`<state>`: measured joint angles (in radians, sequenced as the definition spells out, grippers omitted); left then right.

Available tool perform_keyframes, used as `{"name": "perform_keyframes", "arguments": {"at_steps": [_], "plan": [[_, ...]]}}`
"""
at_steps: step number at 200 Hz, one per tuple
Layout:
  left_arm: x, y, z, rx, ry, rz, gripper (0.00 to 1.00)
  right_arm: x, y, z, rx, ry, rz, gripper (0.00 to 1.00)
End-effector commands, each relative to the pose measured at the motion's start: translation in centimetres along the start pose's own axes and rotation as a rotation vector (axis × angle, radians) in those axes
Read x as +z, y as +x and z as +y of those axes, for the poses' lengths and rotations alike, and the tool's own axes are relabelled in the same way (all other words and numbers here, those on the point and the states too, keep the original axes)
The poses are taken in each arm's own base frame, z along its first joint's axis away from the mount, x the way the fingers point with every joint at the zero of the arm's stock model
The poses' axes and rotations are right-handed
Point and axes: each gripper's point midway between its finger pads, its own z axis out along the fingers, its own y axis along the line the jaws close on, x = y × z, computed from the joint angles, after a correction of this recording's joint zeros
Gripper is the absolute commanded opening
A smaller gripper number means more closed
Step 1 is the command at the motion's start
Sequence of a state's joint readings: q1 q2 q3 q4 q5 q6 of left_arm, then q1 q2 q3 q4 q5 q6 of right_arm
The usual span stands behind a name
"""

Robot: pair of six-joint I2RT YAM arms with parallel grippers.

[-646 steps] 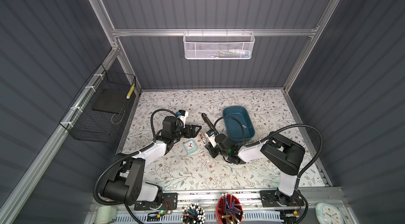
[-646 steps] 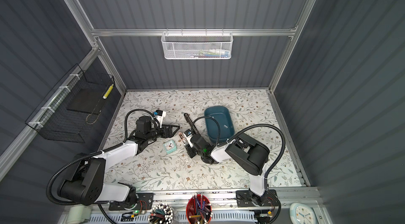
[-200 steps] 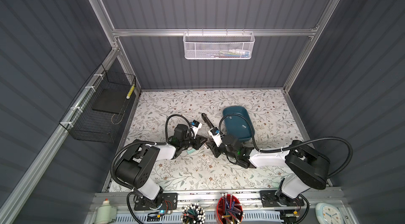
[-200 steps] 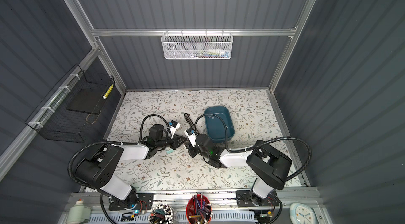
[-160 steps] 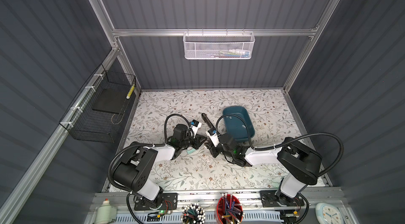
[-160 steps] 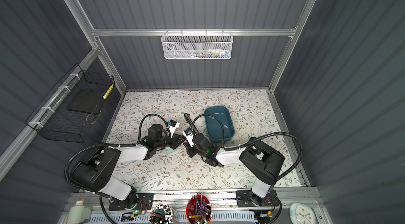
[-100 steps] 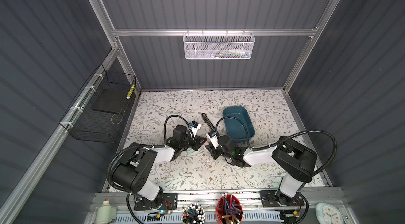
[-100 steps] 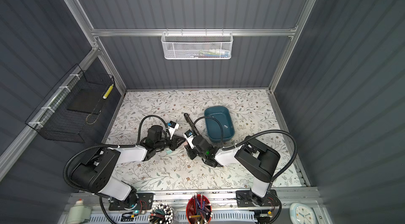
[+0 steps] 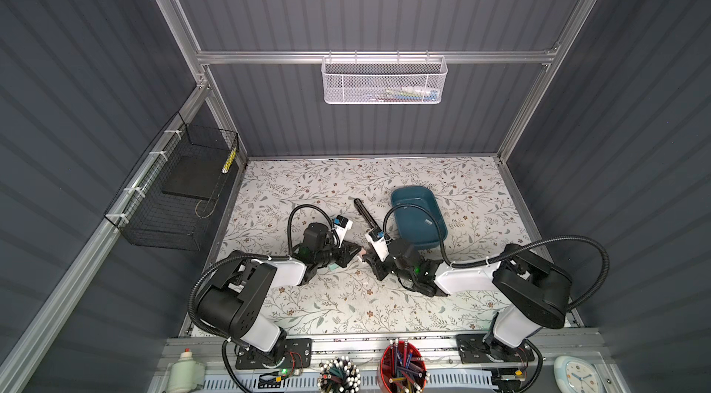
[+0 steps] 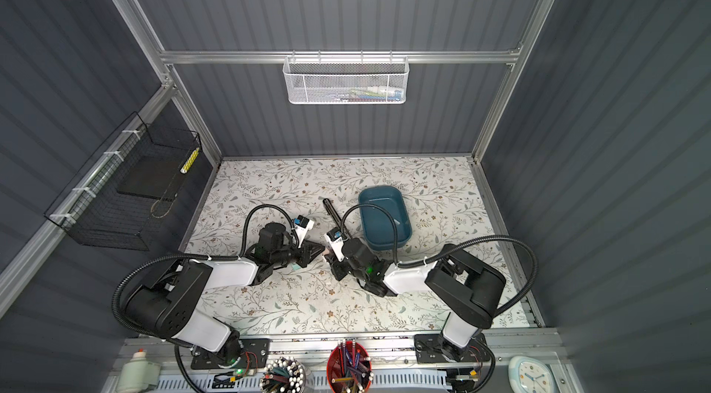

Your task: Load the staples into the stapler

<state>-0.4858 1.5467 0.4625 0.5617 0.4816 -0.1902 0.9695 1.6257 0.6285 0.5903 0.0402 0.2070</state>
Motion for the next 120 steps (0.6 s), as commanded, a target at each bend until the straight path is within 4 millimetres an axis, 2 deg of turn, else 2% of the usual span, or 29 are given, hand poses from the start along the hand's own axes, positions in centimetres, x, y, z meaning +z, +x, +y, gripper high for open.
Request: {"name": "perform_keyframes", "arguments": {"at_steps": [1, 18, 40, 79, 120], "plan": [[0.1, 2.0, 0.3, 0.0, -0.014, 0.053, 0.2, -0.4, -1.5, 0.6, -0.019, -0.015, -0.031, 0.3], [0.1, 2.0, 0.3, 0.002, -0.015, 0.054, 0.21, 0.2, -1.8, 0.4, -0.022, 0.007, -0.018, 0.29], [0.2, 2.0, 0.2, 0.003, -0.015, 0.056, 0.21, 1.6, -1.1, -0.2, -0.012, 0.042, 0.022, 0.27], [0.2, 2.0, 0.2, 0.005, -0.017, 0.058, 0.21, 3.3, 1.3, -0.5, 0.012, 0.053, 0.096, 0.24], [0.2, 2.2, 0.1, 0.009, -0.019, 0.052, 0.21, 3.2, 4.5, -1.1, 0.039, 0.079, 0.156, 0.23]]}}
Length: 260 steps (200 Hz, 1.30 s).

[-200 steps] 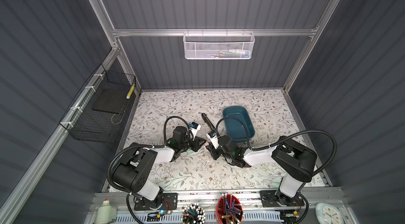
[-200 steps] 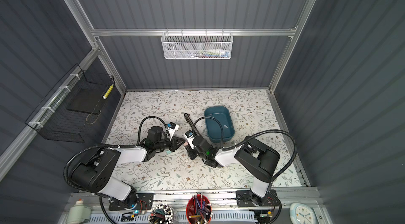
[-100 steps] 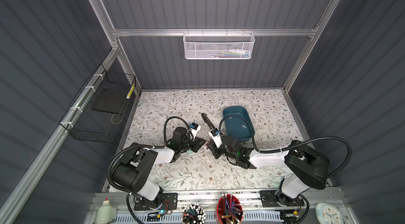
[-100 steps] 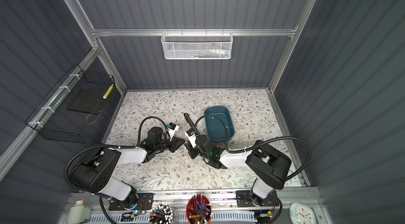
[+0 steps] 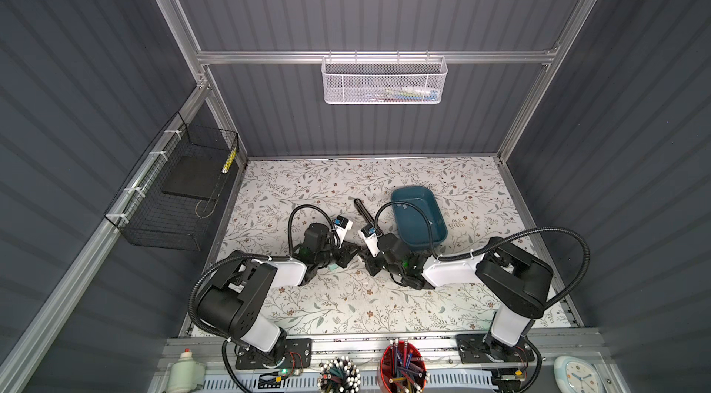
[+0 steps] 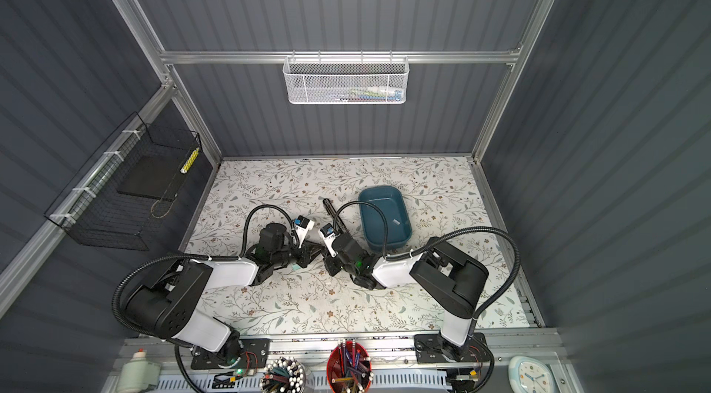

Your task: Load the staples into the stapler

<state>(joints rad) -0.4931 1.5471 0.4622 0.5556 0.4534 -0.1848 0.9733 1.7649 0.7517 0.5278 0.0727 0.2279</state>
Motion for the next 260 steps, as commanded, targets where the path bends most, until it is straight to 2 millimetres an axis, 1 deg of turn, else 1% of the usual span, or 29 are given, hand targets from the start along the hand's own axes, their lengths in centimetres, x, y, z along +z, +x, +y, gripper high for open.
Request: {"name": "perform_keyframes", "arguments": {"at_steps": [1, 25, 52, 82, 112, 142, 167, 176, 187, 200, 215, 226, 240, 260], "plan": [[0.1, 2.0, -0.2, 0.004, 0.005, 0.047, 0.21, 0.3, 3.7, -0.7, 0.024, 0.034, 0.088, 0.23], [0.1, 2.2, 0.0, -0.001, -0.009, 0.046, 0.23, 0.6, 5.8, -1.2, 0.053, 0.051, 0.132, 0.23], [0.3, 2.6, -0.1, -0.002, -0.01, 0.049, 0.23, 0.8, 7.5, -1.7, 0.076, 0.071, 0.16, 0.22], [0.6, 3.1, -0.1, -0.008, -0.007, 0.061, 0.23, 1.1, 9.9, -2.5, 0.093, 0.095, 0.203, 0.21], [0.9, 3.3, -0.2, -0.011, -0.002, 0.064, 0.23, 0.6, 12.4, -3.1, 0.109, 0.115, 0.239, 0.21], [0.9, 3.3, -0.1, -0.008, -0.006, 0.059, 0.23, 0.0, 13.7, -3.6, 0.085, 0.148, 0.252, 0.21], [1.0, 3.4, 0.0, -0.007, -0.009, 0.063, 0.23, 0.2, 14.6, -3.5, 0.06, 0.161, 0.265, 0.21], [1.0, 3.3, -0.1, -0.006, -0.008, 0.063, 0.23, 0.3, 14.3, -3.4, 0.059, 0.156, 0.257, 0.21], [1.0, 3.1, -0.1, -0.005, -0.006, 0.061, 0.23, 0.4, 13.2, -3.1, 0.053, 0.151, 0.238, 0.22], [0.9, 2.6, -0.1, -0.001, -0.014, 0.055, 0.24, 0.4, 10.9, -2.8, 0.048, 0.153, 0.201, 0.23], [0.8, 1.8, -0.1, 0.006, -0.025, 0.048, 0.29, 0.3, 7.8, -2.2, 0.033, 0.149, 0.161, 0.26], [0.7, 1.0, 0.0, 0.012, -0.042, 0.039, 0.3, 0.1, 5.4, -1.7, 0.016, 0.137, 0.126, 0.29], [0.5, -0.4, -0.2, 0.027, -0.052, 0.021, 0.33, -0.3, 2.7, -1.1, -0.007, 0.131, 0.089, 0.3], [0.3, -2.3, -0.6, 0.048, -0.056, 0.003, 0.37, -1.3, 0.5, -1.0, -0.03, 0.132, 0.051, 0.32]]}}
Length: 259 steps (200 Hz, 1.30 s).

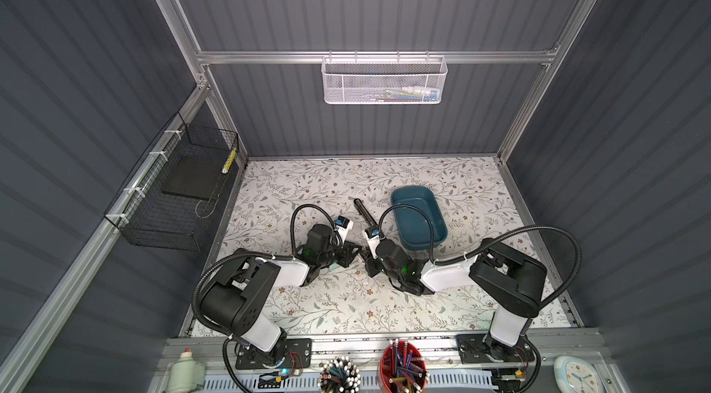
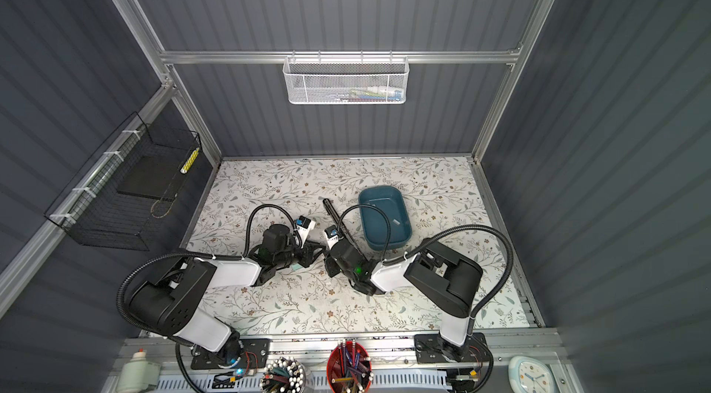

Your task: Load the staples into the stapler

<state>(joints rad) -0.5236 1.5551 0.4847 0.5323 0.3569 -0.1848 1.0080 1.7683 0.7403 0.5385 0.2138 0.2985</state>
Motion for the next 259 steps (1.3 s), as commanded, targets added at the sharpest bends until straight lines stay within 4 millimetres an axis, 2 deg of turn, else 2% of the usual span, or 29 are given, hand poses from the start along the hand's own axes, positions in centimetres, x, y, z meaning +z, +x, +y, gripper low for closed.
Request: {"name": "perform_keyframes", "arguments": {"at_steps": [1, 32, 75, 91, 113, 142, 160, 209, 259], "plan": [[-0.3, -2.1, -1.2, 0.038, 0.018, -0.001, 0.38, -1.2, 0.2, -0.3, -0.085, 0.026, 0.071, 0.32], [-0.7, -4.5, -1.5, 0.053, 0.003, -0.026, 0.41, -2.8, -0.2, -1.4, -0.073, 0.054, 0.046, 0.36], [-0.9, -5.9, -2.5, 0.054, 0.048, -0.048, 0.49, -4.0, 3.3, -3.4, -0.028, 0.093, 0.1, 0.4], [-0.8, -6.1, -2.7, 0.047, 0.057, -0.049, 0.51, -4.0, 4.7, -4.1, -0.01, 0.1, 0.125, 0.4], [-0.8, -6.5, -2.8, 0.039, 0.063, -0.063, 0.54, -3.4, 6.2, -4.8, -0.002, 0.111, 0.158, 0.46], [-0.9, -6.6, -3.1, 0.031, 0.075, -0.066, 0.56, -2.5, 7.2, -5.9, 0.019, 0.131, 0.176, 0.49], [-0.9, -6.6, -3.1, 0.036, 0.079, -0.064, 0.57, -2.0, 7.3, -6.5, 0.027, 0.15, 0.171, 0.51], [-0.8, -6.3, -3.0, 0.037, 0.073, -0.05, 0.57, 0.0, 6.5, -6.1, 0.009, 0.134, 0.165, 0.54], [-0.4, -6.2, -1.7, -0.007, 0.015, -0.042, 0.58, 0.5, 6.7, -5.4, 0.003, 0.1, 0.173, 0.44]]}}
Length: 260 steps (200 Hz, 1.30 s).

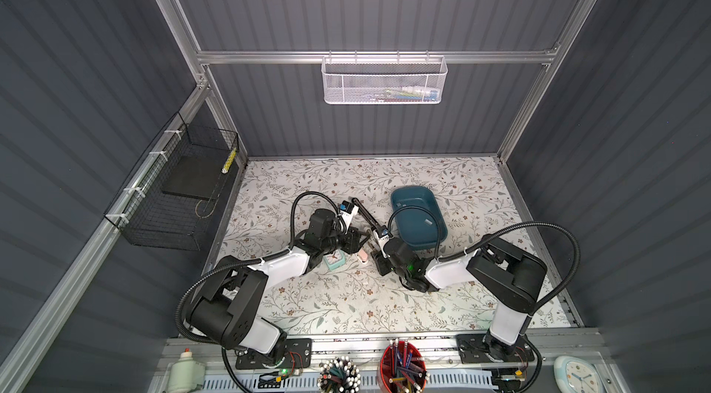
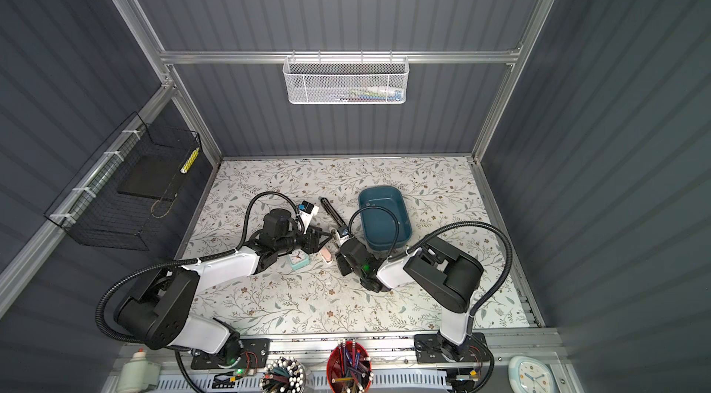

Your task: Load the staples into the stapler

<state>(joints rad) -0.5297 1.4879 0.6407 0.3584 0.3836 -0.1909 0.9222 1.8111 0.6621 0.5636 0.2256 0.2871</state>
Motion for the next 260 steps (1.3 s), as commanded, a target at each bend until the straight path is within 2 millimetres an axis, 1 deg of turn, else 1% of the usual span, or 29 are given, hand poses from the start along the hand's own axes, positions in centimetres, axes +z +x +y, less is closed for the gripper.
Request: {"name": "perform_keyframes", "arguments": {"at_steps": [1, 31, 64, 105, 159, 170, 184, 195, 214, 231, 260], "plan": [[0.4, -0.9, 0.4, -0.024, -0.025, -0.005, 0.58, 0.3, 2.9, -0.3, -0.019, -0.008, 0.095, 0.43], [1.2, -1.2, 1.4, -0.099, -0.029, -0.004, 0.57, 0.4, 3.4, -0.3, -0.033, -0.01, 0.108, 0.37], [2.7, -1.2, 0.8, -0.116, 0.048, 0.009, 0.57, 0.3, 3.5, -0.3, -0.034, -0.018, 0.103, 0.32], [4.1, -1.0, 0.5, -0.118, 0.108, 0.023, 0.52, 0.2, 3.6, -0.1, -0.032, -0.029, 0.099, 0.3], [4.9, -0.7, 0.6, -0.108, 0.13, 0.024, 0.51, 0.2, 3.5, 0.1, -0.025, -0.04, 0.097, 0.29], [4.8, -0.9, 0.2, -0.095, 0.151, 0.02, 0.51, 0.3, 3.8, 0.2, -0.025, -0.045, 0.102, 0.29], [4.6, -1.1, -0.9, -0.065, 0.212, 0.015, 0.51, 0.4, 3.8, 0.2, -0.022, -0.049, 0.103, 0.28], [4.5, -0.8, -2.0, -0.035, 0.263, 0.028, 0.51, 0.6, 3.8, 0.3, -0.019, -0.05, 0.104, 0.28], [4.2, -0.1, -3.0, -0.01, 0.321, 0.05, 0.48, 0.7, 3.7, 0.4, -0.015, -0.053, 0.105, 0.28], [3.8, 0.9, -3.3, -0.008, 0.339, 0.065, 0.42, 0.6, 3.4, 0.4, -0.01, -0.052, 0.096, 0.28], [3.4, 2.8, -3.3, -0.006, 0.338, 0.094, 0.38, 0.4, 3.4, 0.3, -0.006, -0.053, 0.095, 0.28]]}}
